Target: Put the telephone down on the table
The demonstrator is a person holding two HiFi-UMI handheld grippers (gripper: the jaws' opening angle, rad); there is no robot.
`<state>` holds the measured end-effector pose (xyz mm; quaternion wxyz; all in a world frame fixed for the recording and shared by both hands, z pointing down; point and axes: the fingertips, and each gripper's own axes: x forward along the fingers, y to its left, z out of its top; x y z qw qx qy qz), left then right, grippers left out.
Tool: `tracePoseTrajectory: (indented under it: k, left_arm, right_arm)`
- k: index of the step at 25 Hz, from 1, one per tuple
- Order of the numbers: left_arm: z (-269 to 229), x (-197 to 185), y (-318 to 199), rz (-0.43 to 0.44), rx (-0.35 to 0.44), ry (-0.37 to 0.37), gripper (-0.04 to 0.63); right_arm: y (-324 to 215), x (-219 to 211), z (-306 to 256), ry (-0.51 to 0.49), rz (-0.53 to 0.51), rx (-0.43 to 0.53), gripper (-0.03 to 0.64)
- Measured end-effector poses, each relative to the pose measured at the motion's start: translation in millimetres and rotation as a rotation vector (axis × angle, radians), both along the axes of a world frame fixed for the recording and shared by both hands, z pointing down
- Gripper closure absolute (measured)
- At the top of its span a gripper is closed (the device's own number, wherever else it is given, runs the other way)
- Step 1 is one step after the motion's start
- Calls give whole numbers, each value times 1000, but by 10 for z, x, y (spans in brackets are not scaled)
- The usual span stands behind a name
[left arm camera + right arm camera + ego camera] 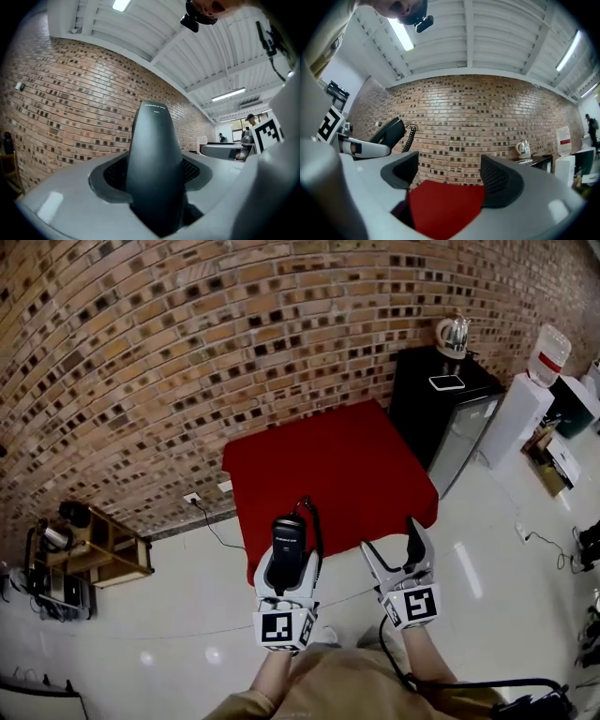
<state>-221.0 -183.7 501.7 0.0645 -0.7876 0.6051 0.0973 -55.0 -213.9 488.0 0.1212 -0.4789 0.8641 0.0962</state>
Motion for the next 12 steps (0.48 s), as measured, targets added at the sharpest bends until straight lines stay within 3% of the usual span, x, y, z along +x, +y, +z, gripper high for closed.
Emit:
tracePoseTrajectory:
  k: [8, 12]
  left_arm:
    - [228, -674, -269, -191, -15, 50, 319]
    - [265, -677, -465, -262, -30, 77, 319]
  right_arm:
    - [-516, -681, 53, 17, -160, 17, 215]
    - [-792, -709, 28, 38, -230, 29, 215]
